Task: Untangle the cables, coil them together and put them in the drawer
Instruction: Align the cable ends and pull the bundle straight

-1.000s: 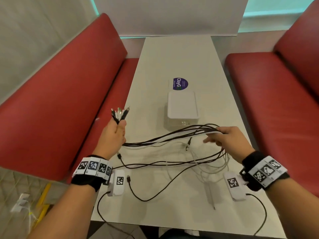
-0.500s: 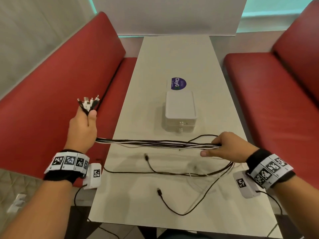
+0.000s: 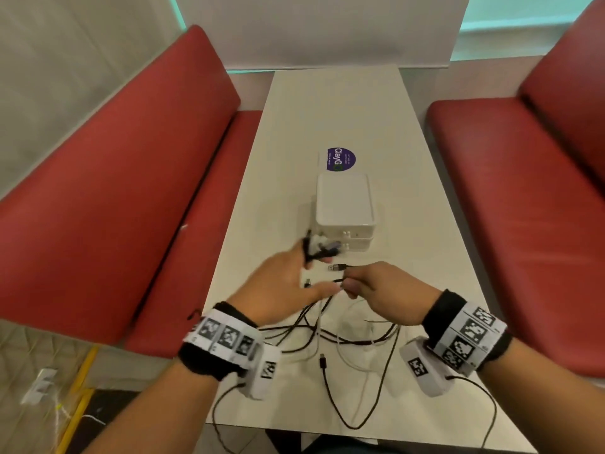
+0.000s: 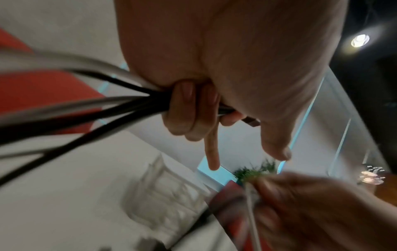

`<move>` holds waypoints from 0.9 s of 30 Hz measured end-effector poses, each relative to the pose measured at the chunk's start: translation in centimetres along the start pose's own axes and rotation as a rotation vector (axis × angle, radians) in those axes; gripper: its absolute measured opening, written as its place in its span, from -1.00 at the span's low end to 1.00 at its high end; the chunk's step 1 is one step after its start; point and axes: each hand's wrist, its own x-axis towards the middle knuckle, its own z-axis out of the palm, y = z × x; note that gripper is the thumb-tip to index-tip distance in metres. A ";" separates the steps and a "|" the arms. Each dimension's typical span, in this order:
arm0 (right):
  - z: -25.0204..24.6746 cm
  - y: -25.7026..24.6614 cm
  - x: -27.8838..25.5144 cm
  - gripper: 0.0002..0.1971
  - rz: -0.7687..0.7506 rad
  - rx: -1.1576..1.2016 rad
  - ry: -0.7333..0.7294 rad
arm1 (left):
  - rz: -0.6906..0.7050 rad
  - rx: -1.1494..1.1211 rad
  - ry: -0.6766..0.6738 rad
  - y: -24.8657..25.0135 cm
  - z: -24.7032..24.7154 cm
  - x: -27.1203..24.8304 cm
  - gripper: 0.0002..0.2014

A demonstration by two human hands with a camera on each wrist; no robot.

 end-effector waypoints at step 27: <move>-6.2 5.1 -3.2 -0.39 0.356 -0.207 0.372 | -0.183 -0.096 0.222 -3.5 -7.2 -1.4 -0.47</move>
